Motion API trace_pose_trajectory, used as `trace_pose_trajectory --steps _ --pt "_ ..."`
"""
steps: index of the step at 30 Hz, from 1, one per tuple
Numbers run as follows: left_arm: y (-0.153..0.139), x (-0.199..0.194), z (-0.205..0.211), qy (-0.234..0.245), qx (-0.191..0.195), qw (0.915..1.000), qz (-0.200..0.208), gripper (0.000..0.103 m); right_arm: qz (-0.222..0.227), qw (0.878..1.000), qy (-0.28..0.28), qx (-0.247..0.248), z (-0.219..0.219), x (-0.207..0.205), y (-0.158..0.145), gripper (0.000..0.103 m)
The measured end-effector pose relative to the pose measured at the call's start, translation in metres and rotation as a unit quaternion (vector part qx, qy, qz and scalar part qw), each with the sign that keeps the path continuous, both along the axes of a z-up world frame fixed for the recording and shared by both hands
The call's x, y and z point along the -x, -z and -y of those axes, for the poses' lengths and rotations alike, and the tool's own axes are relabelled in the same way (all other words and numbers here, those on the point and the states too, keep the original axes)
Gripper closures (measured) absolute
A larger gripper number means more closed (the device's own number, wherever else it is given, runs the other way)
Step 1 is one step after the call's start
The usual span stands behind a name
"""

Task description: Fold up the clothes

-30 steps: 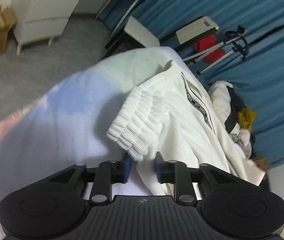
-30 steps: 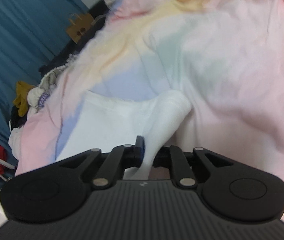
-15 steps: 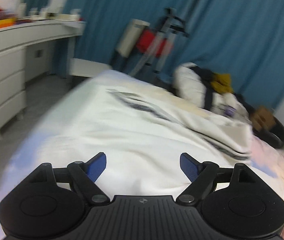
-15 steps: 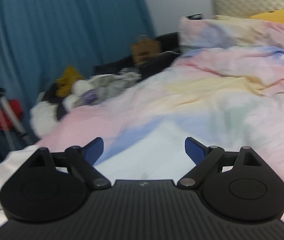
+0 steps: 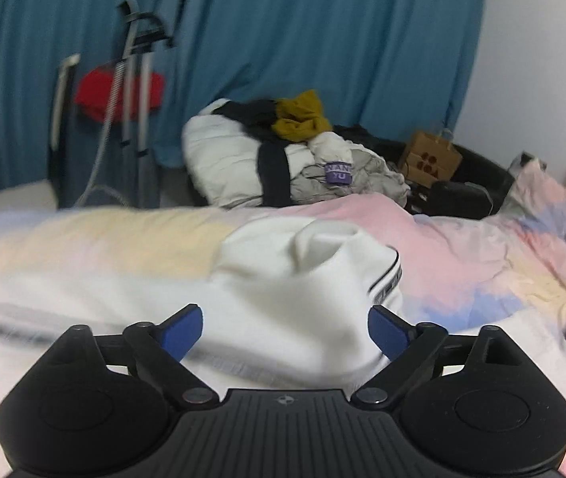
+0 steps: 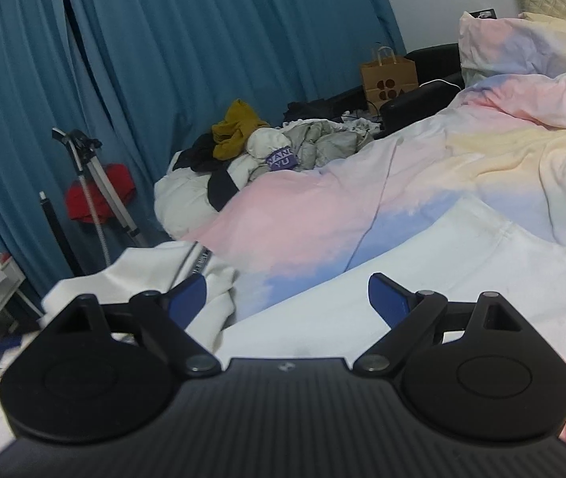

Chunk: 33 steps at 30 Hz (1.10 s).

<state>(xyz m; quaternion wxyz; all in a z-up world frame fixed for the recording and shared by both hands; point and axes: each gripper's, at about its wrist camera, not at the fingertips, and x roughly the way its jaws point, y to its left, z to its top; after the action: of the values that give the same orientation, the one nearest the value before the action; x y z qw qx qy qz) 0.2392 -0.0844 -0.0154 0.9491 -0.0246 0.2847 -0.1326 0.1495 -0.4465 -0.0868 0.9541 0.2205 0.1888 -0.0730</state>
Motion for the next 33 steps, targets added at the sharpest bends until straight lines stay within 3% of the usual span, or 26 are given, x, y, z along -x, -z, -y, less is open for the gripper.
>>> trace_pose_trajectory --steps 5,7,9,10,11,12,14,16,18,20,23,27,30,32,33 --pt "0.028 -0.067 0.060 0.000 -0.013 0.9992 -0.038 0.009 -0.007 1.000 0.004 -0.020 0.004 -0.010 0.016 0.013" --pt "0.043 -0.089 0.081 -0.008 -0.038 0.9976 -0.057 0.016 -0.010 1.000 0.004 -0.023 0.004 -0.015 0.023 0.013" --pt "0.054 -0.104 0.096 -0.021 -0.066 0.9956 -0.063 0.031 -0.013 1.000 0.004 -0.021 0.004 -0.019 0.030 0.013" --pt "0.059 -0.110 0.102 -0.027 -0.079 0.9945 -0.064 0.050 -0.015 1.000 0.003 -0.021 0.003 -0.021 0.033 0.013" --pt "0.063 -0.116 0.107 -0.034 -0.091 0.9932 -0.064 0.076 -0.017 1.000 0.001 -0.022 0.002 -0.022 0.036 0.013" --pt "0.067 -0.121 0.111 -0.039 -0.101 0.9921 -0.064 0.088 -0.021 0.999 -0.004 -0.025 0.001 -0.025 0.039 0.013" --pt "0.060 -0.121 0.104 -0.033 -0.088 0.9945 -0.046 0.096 -0.026 0.999 -0.011 -0.032 0.000 -0.030 0.045 0.013" --pt "0.036 -0.106 0.093 0.010 -0.054 0.9983 0.017 0.097 -0.024 0.999 -0.010 -0.033 0.000 -0.029 0.046 0.013" --pt "0.010 -0.084 0.070 0.069 0.017 0.9943 0.080 0.097 -0.015 0.999 -0.010 -0.032 -0.001 -0.028 0.044 0.013" --pt "-0.002 -0.070 0.046 0.079 0.064 0.9908 0.089 0.097 -0.001 0.999 -0.012 -0.032 -0.002 -0.026 0.040 0.013" --pt "0.010 -0.066 0.025 0.054 0.023 0.9962 0.065 0.096 0.005 0.999 -0.023 -0.040 -0.004 -0.025 0.039 0.013" --pt "0.052 -0.069 -0.003 -0.010 -0.026 0.9991 -0.032 0.091 0.015 0.995 -0.053 -0.079 -0.004 -0.025 0.040 0.013" --pt "0.065 -0.055 -0.023 -0.032 0.001 0.9983 -0.047 0.073 0.022 0.987 -0.082 -0.139 -0.001 -0.026 0.045 0.014" --pt "0.060 -0.037 -0.031 -0.027 0.004 0.9991 -0.032 0.053 0.023 0.980 -0.098 -0.169 0.000 -0.029 0.049 0.013" --pt "0.057 -0.025 -0.034 -0.027 0.002 0.9994 -0.023 0.050 0.022 0.977 -0.107 -0.182 -0.001 -0.030 0.051 0.015"
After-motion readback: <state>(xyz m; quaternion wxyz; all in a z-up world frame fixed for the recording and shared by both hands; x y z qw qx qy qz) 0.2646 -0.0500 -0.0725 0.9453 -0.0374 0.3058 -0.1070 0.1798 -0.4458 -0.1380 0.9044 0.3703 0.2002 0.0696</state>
